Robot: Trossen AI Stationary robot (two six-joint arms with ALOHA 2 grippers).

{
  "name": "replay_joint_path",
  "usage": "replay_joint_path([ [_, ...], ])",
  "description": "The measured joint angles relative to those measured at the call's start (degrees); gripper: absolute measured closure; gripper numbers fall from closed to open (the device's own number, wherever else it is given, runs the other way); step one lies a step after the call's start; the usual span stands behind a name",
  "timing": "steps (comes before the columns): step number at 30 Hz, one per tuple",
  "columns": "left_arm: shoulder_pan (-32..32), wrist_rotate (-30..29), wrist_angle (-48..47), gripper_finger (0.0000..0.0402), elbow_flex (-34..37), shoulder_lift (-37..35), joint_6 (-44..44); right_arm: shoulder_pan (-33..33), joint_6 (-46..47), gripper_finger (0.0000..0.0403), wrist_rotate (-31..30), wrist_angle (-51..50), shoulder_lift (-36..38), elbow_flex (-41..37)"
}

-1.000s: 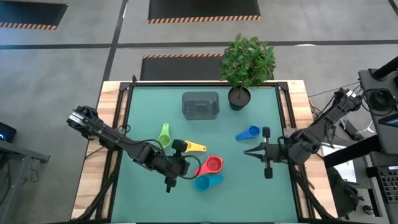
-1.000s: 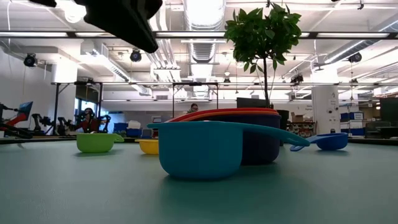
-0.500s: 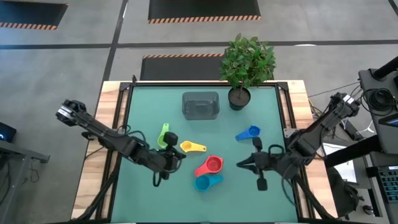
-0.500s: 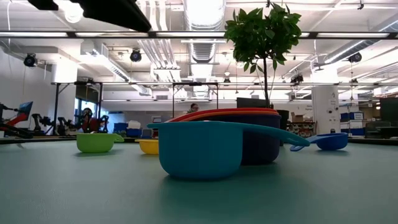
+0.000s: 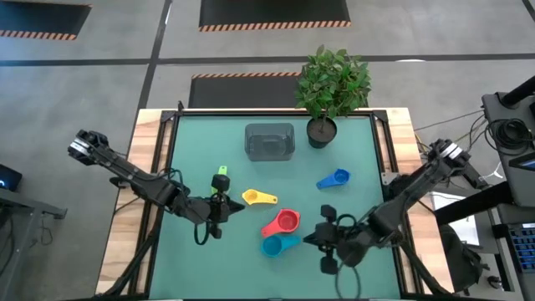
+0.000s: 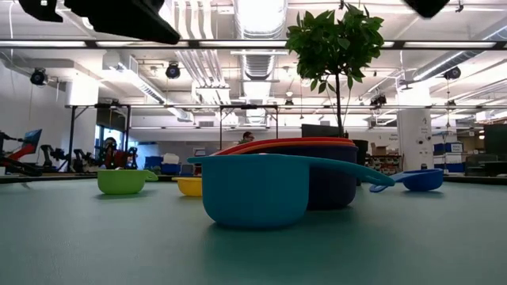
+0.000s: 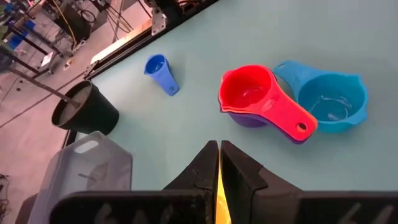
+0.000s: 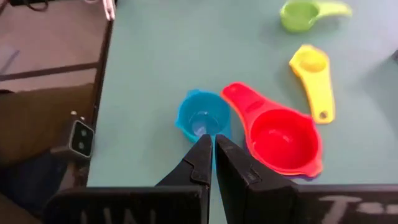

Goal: Nest measuring cups in basket
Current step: Stack the light blue measuring cup into the red measuring cup

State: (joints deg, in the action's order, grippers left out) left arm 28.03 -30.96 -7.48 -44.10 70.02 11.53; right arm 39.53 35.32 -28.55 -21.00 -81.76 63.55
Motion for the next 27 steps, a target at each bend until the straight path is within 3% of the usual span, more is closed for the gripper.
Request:
replay_joint_path([
  [10, 0.0, 0.1, 0.3, 0.0402, -2.0, 0.2, 1.6, -4.0, 1.2, 0.0394, 6.7, 6.5, -12.9, 0.9],
  [18, 0.0, 0.1, 0.1, 0.0402, -1.9, 0.2, 1.6, -6.0, 0.7, 0.0391, 7.6, 6.8, -16.5, 0.9],
  [22, 0.0, 0.1, 0.0, 0.0402, -1.9, 0.2, 1.6, -6.2, 0.6, 0.0368, 7.6, 6.3, -16.5, 0.9],
  [27, 0.0, 0.1, 0.1, 0.0402, -1.9, 0.2, 2.5, -6.6, 0.6, 0.0308, 7.4, 6.0, -16.7, 0.9],
])
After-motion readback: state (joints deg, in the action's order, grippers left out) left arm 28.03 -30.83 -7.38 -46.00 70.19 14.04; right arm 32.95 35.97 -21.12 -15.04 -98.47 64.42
